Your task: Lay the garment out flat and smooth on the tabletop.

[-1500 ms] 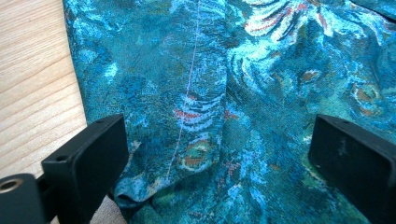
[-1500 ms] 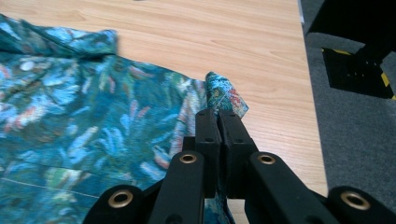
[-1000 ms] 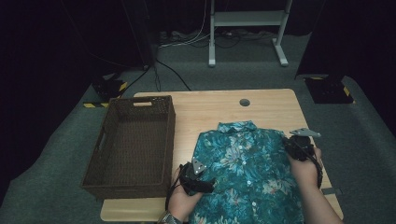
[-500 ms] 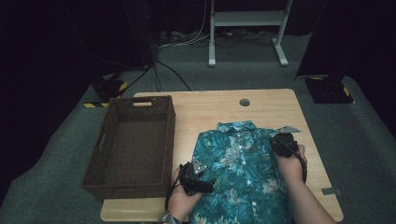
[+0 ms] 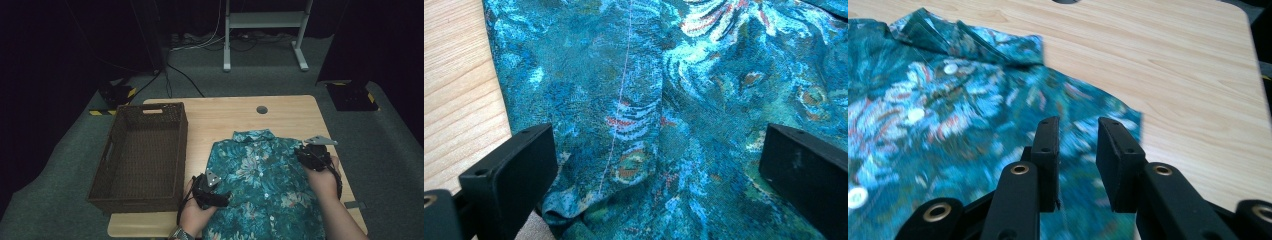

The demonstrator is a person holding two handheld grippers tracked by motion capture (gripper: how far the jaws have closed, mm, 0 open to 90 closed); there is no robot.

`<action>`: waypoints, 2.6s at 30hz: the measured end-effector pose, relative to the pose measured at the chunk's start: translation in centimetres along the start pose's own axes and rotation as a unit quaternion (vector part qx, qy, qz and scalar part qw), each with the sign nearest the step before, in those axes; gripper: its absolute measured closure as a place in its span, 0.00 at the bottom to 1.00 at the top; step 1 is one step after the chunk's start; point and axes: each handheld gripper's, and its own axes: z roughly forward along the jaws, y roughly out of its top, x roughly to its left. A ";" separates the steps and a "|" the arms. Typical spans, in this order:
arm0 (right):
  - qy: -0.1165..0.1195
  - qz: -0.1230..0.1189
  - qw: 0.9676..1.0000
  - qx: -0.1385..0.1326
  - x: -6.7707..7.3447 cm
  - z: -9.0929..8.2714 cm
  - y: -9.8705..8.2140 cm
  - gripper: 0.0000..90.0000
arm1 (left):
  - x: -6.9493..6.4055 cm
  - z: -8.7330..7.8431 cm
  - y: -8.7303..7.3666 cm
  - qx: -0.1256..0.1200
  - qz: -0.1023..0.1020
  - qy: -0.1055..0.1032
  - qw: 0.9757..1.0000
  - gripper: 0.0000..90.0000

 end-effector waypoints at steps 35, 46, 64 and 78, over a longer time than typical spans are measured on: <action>0.068 -0.004 0.997 0.020 -1.2 -2.2 -9.0 0.73 | 0.0 0.5 3.5 0.014 -0.024 0.027 0.999 0.35; 0.062 -0.014 0.998 0.024 -0.9 -2.4 -9.1 0.71 | -0.5 1.9 3.1 0.012 -0.033 0.033 0.999 0.27; 0.048 -0.022 0.997 0.060 0.1 -6.2 -11.1 0.63 | -3.6 -0.3 1.0 0.019 -0.010 0.004 1.000 0.21; 0.073 -0.035 0.996 0.041 0.2 -4.6 -10.5 0.57 | 0.1 0.8 5.5 0.022 -0.078 0.029 0.996 0.20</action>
